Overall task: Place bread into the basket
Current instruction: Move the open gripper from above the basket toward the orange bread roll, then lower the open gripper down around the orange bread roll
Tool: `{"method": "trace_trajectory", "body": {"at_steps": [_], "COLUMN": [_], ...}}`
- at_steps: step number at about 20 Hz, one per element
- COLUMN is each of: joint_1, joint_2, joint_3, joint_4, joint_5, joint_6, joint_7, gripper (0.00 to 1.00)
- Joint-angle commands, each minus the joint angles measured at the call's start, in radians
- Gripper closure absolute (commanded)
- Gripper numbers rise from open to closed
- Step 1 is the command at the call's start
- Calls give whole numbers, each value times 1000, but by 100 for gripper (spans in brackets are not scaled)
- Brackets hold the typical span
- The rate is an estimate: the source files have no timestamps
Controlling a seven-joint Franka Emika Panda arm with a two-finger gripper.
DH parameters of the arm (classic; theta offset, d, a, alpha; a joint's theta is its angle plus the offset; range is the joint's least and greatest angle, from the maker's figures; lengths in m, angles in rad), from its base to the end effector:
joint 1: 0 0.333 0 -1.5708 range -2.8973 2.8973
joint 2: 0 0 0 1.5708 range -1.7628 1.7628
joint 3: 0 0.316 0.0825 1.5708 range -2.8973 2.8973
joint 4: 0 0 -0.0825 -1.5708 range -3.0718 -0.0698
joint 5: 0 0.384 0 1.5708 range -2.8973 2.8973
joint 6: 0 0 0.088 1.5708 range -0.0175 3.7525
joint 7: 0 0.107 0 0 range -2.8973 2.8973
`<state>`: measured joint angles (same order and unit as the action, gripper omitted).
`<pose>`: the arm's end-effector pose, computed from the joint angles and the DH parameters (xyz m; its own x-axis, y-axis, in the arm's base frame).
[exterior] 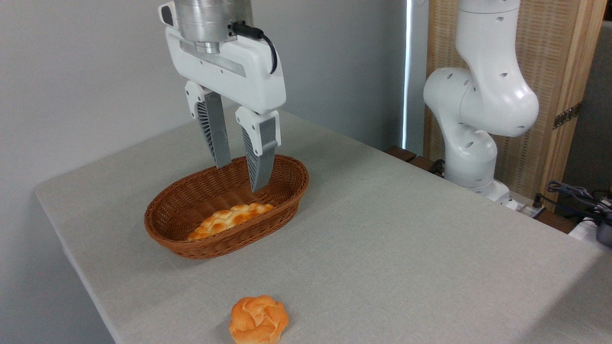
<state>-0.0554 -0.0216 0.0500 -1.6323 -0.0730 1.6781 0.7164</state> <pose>0.5576 -0.0098 0.6172 0.7508 -0.6530 0.0991 -0.6571 -0.7537 0.0118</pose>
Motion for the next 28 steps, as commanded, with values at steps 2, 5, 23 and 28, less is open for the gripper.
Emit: {"method": "trace_trajectory", "body": {"at_steps": [2, 5, 23, 28], "joint_1": [-3, -3, -4, -3], "joint_2": [-57, -64, 45, 61], "joint_3": [76, 94, 102, 102], "joint_4": [-115, -198, -474, -474], "joint_5": [-5, -2, 9, 10], "joint_6": [150, 270, 758, 769], "joint_7": [133, 260, 459, 460], "gripper": [0, 0, 0, 0]}}
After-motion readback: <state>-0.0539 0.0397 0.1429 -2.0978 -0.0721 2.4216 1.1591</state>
